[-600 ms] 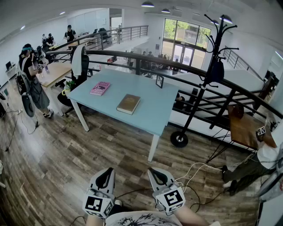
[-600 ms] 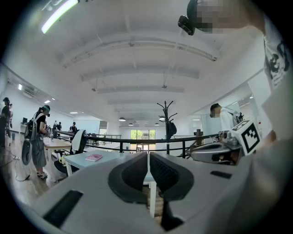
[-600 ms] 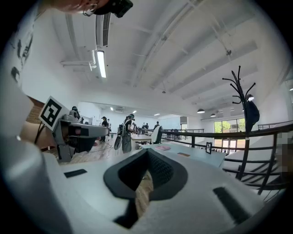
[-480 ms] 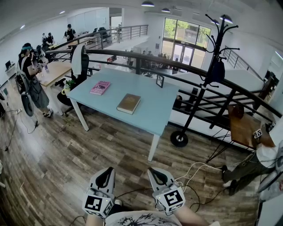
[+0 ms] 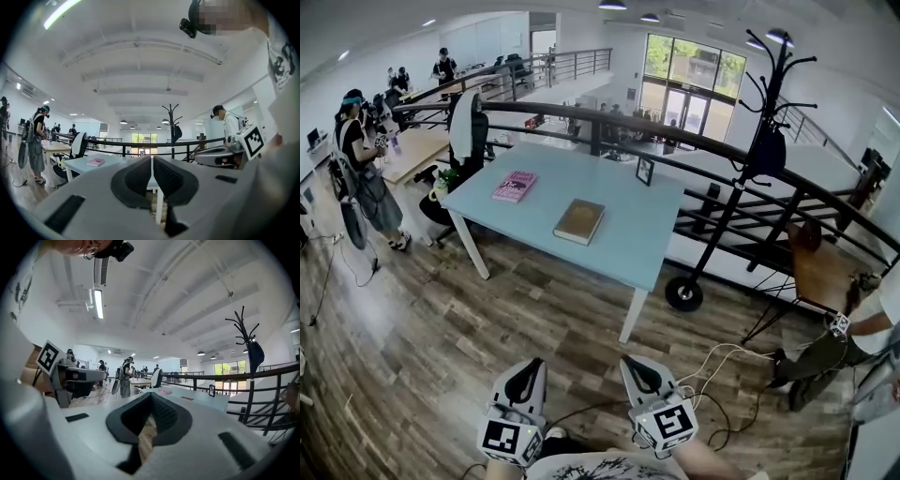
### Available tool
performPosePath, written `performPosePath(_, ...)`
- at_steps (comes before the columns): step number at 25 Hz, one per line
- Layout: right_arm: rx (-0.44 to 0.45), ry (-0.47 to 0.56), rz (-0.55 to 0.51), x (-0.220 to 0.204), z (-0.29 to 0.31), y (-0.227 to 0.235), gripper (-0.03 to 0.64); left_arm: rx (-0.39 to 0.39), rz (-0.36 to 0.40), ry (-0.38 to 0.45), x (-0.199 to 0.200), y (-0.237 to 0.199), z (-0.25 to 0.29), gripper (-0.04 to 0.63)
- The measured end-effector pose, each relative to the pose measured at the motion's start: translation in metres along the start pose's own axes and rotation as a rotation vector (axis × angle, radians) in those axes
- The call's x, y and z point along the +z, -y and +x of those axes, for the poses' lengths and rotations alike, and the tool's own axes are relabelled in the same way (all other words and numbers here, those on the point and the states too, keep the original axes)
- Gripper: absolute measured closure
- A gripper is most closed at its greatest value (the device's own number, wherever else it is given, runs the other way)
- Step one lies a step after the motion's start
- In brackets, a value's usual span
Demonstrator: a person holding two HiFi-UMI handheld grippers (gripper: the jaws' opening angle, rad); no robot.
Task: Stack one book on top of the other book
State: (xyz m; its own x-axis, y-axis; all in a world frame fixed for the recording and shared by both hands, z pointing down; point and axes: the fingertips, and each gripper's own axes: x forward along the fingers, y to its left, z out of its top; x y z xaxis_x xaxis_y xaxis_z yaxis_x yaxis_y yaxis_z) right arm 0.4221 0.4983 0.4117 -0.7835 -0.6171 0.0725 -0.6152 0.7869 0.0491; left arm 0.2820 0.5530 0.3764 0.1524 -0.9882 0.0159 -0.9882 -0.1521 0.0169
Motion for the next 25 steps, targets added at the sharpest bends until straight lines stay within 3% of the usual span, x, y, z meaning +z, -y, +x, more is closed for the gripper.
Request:
performPosePath(4,-0.035,-0.012,0.026,-0.005,0.041,-0.010,0.624,-0.038,0.003,-0.008,-0.004,-0.041,0.007,0.578)
performPosePath(13,-0.187,-0.040,0.146,-0.003,0.157,-0.035,0.624,-0.100,0.039,-0.022,0.004,-0.181,0.025,0.578)
performPosePath(19,-0.183,-0.082,0.130,-0.009,0.208,-0.038,0.624,-0.079,-0.010,-0.039,-0.009,-0.233,0.046,0.578)
performPosePath(25,-0.155,-0.097,0.118,-0.025,0.294,0.001,0.624,-0.053,-0.002,-0.040,-0.020,-0.283,0.127,0.578)
